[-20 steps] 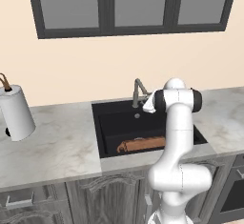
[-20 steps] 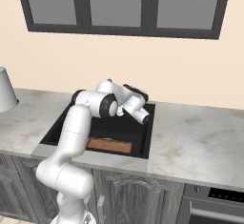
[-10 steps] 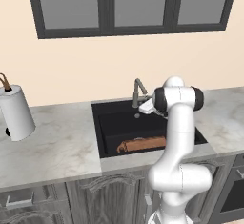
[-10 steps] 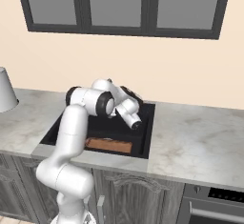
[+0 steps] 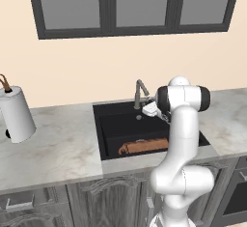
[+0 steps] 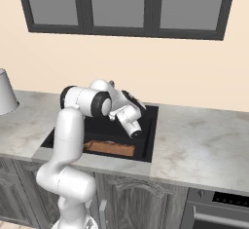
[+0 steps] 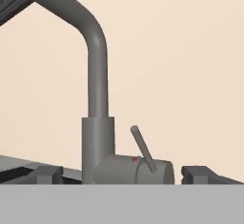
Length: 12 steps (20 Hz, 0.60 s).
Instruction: Turn on the sink faucet with hot water and rinse the cutting board for ten seconds, then turn off the faucet. Push the cutting board to reach the water if necessary.
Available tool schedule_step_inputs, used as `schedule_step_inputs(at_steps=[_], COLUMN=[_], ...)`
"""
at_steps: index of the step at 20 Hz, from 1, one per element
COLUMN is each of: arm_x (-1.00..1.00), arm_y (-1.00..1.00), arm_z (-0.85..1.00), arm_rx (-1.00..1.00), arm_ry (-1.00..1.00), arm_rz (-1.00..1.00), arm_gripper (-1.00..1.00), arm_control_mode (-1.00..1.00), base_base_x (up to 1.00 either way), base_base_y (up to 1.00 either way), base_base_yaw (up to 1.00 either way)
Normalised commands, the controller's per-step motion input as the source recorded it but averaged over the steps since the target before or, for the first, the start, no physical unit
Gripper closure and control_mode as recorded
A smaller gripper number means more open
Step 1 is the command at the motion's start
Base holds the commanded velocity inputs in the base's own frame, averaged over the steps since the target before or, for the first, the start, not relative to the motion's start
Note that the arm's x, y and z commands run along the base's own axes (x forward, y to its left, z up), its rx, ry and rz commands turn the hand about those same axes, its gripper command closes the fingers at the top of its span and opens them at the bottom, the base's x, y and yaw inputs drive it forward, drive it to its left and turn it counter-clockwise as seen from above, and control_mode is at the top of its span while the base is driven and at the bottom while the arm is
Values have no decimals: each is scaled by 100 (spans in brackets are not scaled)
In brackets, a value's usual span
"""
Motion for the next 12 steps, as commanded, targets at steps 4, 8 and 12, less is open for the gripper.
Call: schedule_step_inputs(at_steps=[4, 8, 12], arm_x=[-7, 0, 1], arm_y=[-35, -28, -4], arm_z=[0, 2, 10], arm_rx=[0, 0, 2], arm_ry=[0, -1, -3], arm_rz=[-6, -6, -8], arm_gripper=[-100, -100, -100], arm_control_mode=[-100, -100, -100], base_base_x=[0, 0, 0], base_base_y=[0, 0, 0], base_base_yaw=[0, 0, 0])
